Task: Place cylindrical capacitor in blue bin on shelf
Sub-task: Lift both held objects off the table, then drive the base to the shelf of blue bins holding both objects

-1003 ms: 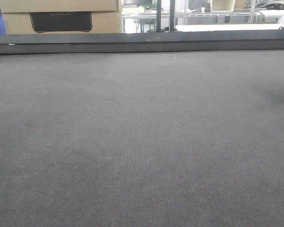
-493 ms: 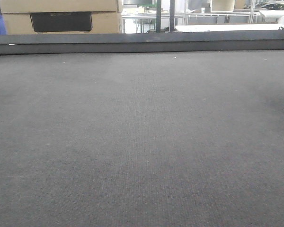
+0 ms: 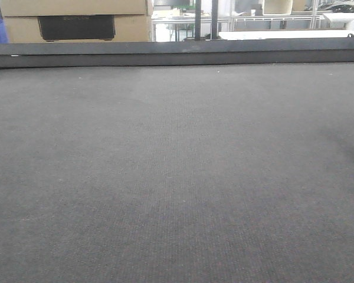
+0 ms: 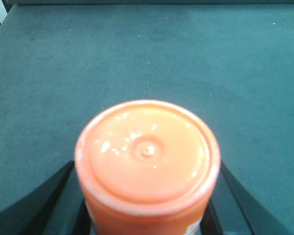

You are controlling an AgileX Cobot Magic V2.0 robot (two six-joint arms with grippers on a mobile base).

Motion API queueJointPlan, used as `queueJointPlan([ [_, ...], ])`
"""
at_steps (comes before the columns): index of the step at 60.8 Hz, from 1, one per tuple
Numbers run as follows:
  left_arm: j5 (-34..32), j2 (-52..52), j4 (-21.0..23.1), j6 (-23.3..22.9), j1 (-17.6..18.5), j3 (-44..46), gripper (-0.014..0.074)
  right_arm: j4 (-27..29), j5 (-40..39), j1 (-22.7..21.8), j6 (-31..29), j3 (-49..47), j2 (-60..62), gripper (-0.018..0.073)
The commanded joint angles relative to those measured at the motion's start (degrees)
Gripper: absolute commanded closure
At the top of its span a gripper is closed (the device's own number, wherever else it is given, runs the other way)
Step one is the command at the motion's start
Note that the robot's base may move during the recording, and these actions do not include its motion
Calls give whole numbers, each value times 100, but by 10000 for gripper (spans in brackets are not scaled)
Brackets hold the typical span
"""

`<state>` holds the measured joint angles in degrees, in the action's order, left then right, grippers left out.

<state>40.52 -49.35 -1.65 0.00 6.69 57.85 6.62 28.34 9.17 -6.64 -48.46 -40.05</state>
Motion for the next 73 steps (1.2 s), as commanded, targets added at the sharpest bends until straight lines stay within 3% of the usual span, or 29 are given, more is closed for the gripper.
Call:
queueJointPlan([
  [1, -161, 341, 36, -47, 34, -289, 707, -80, -139, 14, -55, 2, 344, 587],
  [11, -445, 642, 36, -47, 34, -599, 707, -66, -139, 14, -55, 2, 546, 587],
  [73, -255, 673, -28, -47, 34, -688, 707, 9, -197, 14, -55, 2, 533, 587],
])
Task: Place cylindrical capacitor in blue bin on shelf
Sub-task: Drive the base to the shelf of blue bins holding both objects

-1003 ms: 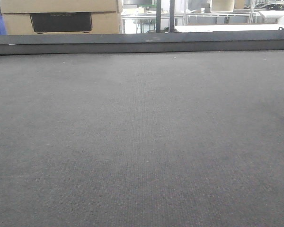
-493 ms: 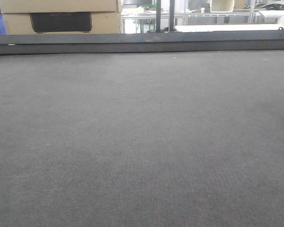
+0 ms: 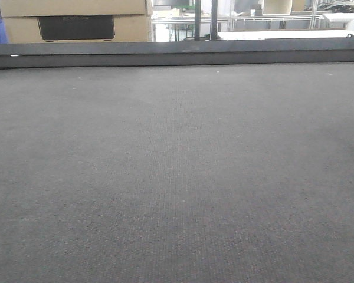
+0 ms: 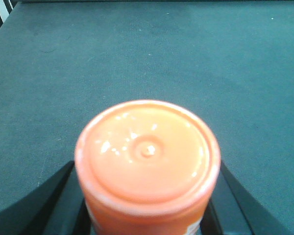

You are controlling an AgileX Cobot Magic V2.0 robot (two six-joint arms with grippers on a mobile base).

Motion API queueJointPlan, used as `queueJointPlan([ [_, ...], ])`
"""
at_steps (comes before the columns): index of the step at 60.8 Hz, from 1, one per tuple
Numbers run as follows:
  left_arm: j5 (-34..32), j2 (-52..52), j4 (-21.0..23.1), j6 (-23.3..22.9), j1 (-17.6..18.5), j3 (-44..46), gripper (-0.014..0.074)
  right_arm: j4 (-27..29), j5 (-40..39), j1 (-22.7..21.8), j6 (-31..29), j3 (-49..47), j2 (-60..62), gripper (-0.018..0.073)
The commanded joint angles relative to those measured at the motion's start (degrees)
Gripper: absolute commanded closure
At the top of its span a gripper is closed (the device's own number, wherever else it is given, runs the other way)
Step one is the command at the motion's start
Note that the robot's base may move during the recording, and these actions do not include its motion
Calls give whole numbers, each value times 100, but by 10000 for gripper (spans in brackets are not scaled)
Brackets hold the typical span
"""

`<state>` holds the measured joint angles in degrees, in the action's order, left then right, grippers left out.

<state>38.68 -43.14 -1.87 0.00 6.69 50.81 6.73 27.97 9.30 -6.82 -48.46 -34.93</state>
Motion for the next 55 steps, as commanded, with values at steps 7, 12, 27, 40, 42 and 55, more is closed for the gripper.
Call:
queueJointPlan([
  [7, -71, 51, -6, -47, 34, 17, 707, -2, -161, 0, -37, 1, 22, 587],
  [12, -71, 51, -6, -47, 34, 17, 707, -2, -161, 0, -37, 1, 22, 587],
  [27, -71, 51, -6, -47, 34, 17, 707, -2, -161, 0, -37, 1, 22, 587],
  [40, -71, 51, -6, -47, 34, 17, 707, -2, -182, 0, -37, 1, 22, 587],
  [42, -71, 51, -6, -47, 34, 17, 707, -2, -182, 0, -37, 1, 22, 587],
  [55, -70, 51, 9, -47, 34, 17, 707, -2, -182, 0, -37, 1, 22, 587],
])
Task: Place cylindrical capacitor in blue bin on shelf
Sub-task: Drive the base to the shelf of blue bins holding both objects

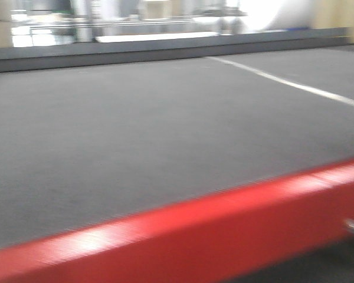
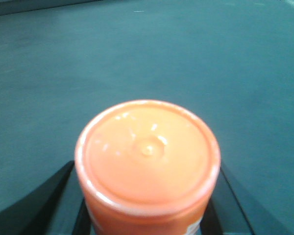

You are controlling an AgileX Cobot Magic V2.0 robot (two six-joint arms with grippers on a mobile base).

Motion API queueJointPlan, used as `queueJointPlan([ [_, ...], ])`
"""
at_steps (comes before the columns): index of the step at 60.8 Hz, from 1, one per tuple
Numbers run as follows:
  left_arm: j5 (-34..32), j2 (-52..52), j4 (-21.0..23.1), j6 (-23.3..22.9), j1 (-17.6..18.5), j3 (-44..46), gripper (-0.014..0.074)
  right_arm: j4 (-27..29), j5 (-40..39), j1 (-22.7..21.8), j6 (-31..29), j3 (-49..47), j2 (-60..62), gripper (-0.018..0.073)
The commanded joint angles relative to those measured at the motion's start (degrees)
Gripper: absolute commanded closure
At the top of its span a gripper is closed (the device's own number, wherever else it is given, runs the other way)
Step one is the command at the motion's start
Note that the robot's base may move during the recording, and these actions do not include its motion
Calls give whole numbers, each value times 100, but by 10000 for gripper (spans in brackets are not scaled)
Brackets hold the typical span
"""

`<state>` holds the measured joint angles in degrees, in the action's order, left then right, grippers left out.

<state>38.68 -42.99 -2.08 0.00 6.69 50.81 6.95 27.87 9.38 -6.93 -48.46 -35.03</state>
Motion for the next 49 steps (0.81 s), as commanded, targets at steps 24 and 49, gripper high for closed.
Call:
queueJointPlan([
  [24, -70, 36, 30, -47, 34, 17, 707, -24, -171, -8, -26, 1, 32, 587],
  [49, -70, 36, 30, -47, 34, 17, 707, -24, -171, -8, -26, 1, 32, 587],
])
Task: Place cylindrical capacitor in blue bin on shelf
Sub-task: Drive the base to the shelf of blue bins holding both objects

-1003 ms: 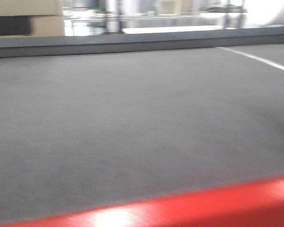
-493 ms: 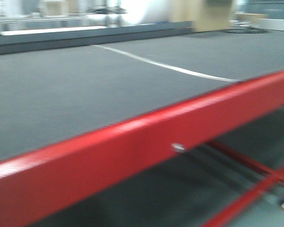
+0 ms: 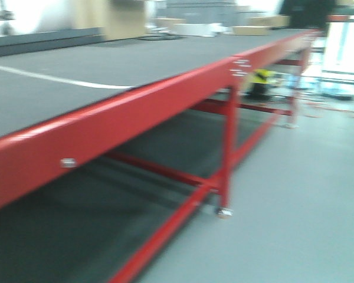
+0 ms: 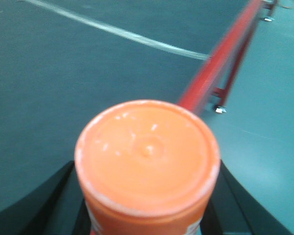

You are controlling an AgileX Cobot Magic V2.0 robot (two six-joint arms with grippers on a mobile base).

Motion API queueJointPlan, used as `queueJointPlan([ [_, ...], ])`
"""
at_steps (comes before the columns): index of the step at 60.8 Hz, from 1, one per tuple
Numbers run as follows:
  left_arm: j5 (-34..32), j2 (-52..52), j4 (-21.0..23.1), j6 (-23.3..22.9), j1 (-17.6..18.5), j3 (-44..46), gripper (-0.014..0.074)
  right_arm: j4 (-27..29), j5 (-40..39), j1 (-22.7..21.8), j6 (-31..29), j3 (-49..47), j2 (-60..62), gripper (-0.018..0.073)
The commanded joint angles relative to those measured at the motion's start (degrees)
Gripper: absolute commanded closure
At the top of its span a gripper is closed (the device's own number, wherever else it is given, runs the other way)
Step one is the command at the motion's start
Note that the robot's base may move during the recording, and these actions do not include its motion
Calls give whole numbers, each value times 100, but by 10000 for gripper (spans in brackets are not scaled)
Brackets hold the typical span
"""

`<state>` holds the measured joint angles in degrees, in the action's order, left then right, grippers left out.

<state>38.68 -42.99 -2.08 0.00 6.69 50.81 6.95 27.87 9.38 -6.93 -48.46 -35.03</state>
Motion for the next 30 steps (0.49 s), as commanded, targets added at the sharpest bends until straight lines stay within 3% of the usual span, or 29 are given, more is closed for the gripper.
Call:
queueJointPlan([
  [1, -70, 36, 30, -47, 34, 17, 707, -24, -171, -8, -26, 1, 32, 587],
  [30, -70, 36, 30, -47, 34, 17, 707, -24, -171, -8, -26, 1, 32, 587],
])
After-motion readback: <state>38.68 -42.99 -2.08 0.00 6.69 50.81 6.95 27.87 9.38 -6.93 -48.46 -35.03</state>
